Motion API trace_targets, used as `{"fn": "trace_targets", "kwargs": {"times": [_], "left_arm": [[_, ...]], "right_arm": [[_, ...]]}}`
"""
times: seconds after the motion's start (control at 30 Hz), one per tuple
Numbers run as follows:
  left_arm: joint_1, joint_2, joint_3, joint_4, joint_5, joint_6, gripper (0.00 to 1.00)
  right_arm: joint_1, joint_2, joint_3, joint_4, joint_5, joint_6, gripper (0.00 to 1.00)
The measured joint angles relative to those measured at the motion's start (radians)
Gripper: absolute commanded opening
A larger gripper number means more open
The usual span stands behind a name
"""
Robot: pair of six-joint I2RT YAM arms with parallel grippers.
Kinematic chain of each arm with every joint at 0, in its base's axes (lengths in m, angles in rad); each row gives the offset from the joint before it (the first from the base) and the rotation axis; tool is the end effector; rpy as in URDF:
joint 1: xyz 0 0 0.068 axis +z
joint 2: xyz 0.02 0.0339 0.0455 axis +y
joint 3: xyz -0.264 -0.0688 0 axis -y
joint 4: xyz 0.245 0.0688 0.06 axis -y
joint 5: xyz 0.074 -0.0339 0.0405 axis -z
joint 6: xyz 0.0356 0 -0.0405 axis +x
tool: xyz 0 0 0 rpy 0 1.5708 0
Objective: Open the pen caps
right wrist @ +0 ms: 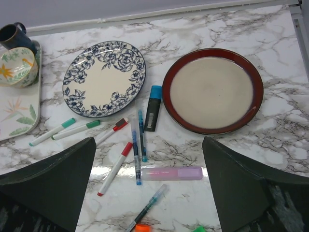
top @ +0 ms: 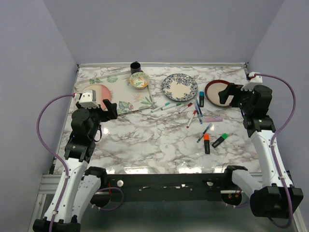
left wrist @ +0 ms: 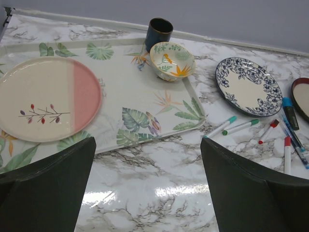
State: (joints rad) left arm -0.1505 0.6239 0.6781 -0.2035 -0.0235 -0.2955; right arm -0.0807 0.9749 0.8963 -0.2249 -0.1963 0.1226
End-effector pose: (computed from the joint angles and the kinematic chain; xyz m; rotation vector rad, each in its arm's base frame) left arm 0.1539 -0.0225 0.3246 -0.1428 1.7240 -0.3095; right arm 0.2246 -0.0112 0.3400 0.0551 1.8729 0.2127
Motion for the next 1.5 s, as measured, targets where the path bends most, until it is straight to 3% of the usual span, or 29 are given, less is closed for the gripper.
{"fn": "trace_targets", "kwargs": {"times": [0.23,0.4,0.57,0.73,1.0,1.1,1.27,1.4,1.5], "left_arm": [[0.0,0.002,0.0,0.0,0.024,0.0,0.99],[0.0,0.004,0.0,0.0,0.036,0.0,0.99],[0.0,0.011,0.0,0.0,0.043,0.0,0.99],[0.0,0.013,0.0,0.0,0.048,0.0,0.99],[0.0,0.012,0.0,0.0,0.061,0.0,0.99],[0.0,0.012,0.0,0.0,0.062,0.0,0.99],[0.0,0.012,0.0,0.0,0.062,0.0,0.99],[0.0,0.012,0.0,0.0,0.063,0.0,0.99],[0.0,0.012,0.0,0.0,0.063,0.0,0.99]], "right_arm": [[0.0,-0.003,-0.01,0.003,-0.055,-0.02,1.0],[0.0,-0.009,-0.051,0.016,-0.2,-0.1,1.0],[0.0,0.011,-0.092,-0.035,-0.528,-0.376,1.0],[0.052,0.097,-0.05,-0.233,-0.672,-0.724,1.0],[0.244,0.29,-0.024,-0.524,-0.532,-1.316,1.0],[0.27,0.326,-0.055,-0.59,-0.468,-1.489,0.94],[0.303,0.368,-0.056,-0.618,-0.408,-1.634,0.8],[0.344,0.404,-0.063,-0.597,-0.328,-1.671,0.62],[0.367,0.447,-0.064,-0.583,-0.275,-1.68,0.58]]}}
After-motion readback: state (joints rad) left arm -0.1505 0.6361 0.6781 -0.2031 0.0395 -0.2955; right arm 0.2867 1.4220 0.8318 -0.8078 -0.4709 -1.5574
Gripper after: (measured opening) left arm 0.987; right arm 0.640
